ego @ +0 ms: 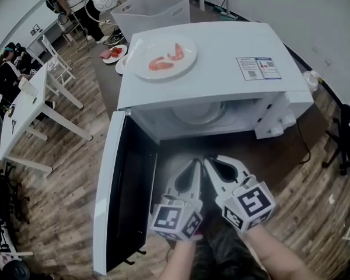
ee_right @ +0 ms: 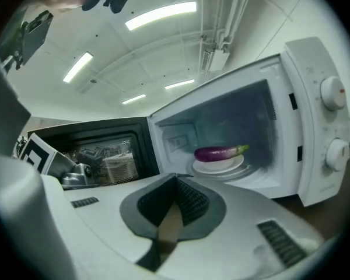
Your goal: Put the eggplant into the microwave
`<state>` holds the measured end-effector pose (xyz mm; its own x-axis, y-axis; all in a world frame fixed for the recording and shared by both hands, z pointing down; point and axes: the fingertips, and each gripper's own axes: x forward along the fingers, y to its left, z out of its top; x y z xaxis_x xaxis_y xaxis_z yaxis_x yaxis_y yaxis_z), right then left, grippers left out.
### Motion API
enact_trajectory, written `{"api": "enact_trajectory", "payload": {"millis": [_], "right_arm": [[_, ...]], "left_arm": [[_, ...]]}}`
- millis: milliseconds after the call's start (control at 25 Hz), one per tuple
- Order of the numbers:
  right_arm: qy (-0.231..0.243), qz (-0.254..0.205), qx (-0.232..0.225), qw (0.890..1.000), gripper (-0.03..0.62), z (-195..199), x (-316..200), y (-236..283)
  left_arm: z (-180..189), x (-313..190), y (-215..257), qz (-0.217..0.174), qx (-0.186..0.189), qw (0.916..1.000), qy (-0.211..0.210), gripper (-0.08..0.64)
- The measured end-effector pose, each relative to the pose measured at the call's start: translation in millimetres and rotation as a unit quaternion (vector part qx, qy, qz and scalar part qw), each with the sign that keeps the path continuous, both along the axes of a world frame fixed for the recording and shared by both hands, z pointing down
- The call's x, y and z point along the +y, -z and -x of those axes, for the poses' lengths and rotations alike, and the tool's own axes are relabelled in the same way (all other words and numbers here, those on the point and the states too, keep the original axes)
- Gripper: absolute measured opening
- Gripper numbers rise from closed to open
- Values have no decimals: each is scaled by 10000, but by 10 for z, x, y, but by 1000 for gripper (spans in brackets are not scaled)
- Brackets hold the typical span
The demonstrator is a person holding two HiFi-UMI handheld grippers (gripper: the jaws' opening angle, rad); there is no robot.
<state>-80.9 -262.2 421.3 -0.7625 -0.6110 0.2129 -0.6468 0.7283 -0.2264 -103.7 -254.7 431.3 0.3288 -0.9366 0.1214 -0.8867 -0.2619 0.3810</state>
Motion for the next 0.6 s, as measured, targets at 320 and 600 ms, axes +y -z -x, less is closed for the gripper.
{"api": "enact_trajectory", "payload": {"millis": [320,600], "right_arm": [[155,-9,245,9996,0,-145,392,138],[352,-151,325,9987,0,-171,713,342]], "left_arm": [[-100,412,93,-9,-155,9997,-175,3],[-258,663,332,-124,-206,9983,-533,2]]}}
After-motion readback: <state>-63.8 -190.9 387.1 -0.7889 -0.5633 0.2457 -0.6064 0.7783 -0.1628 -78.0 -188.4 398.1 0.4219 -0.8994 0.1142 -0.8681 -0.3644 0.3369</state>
